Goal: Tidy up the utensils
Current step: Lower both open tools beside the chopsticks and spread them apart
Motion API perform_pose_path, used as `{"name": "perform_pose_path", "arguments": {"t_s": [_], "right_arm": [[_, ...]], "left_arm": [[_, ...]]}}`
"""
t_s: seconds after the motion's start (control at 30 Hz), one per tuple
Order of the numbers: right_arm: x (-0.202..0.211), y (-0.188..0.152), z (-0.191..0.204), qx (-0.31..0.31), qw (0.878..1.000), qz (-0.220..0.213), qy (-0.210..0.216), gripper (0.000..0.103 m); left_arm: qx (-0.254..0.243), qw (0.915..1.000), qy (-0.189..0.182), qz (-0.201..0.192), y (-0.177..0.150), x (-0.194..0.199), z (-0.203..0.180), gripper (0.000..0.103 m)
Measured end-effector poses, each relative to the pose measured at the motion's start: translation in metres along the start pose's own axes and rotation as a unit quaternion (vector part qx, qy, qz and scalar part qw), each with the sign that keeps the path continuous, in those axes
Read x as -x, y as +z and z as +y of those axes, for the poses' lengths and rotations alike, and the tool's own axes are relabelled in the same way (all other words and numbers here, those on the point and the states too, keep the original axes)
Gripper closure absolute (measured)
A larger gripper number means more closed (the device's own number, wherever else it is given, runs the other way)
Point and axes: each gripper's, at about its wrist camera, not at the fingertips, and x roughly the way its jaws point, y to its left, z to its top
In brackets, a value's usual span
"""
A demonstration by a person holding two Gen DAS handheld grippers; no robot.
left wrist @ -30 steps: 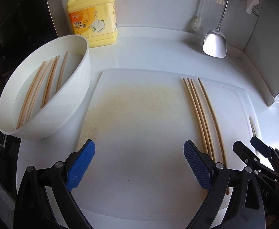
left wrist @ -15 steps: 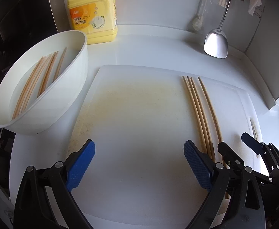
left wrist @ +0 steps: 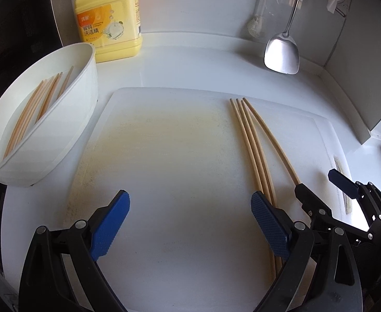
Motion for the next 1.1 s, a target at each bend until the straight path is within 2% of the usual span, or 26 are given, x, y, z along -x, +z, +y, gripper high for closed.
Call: {"name": "perform_pose_path", "arguments": {"t_s": [0.47,0.87,1.1], "right_arm": [[-0.005,0.002,-0.028,-0.018,1.000,-0.001,0.000,0.038],[-0.005,0.002,-0.029,-0.022,1.000,-0.002,0.003,0.038],[-0.005,0.002,-0.029,-0.024,1.000,-0.002,0.003,0.038]], "left_arm": [[-0.018,0.9998,-0.004,0.006,-0.001,-0.014,-0.019,0.010],[-0.005,0.9999,-0.003,0.015,-0.003,-0.021,-0.020,0.010],[0.006,0.9998,0.005,0.015,-0.004,-0.021,-0.012,0.005]]}}
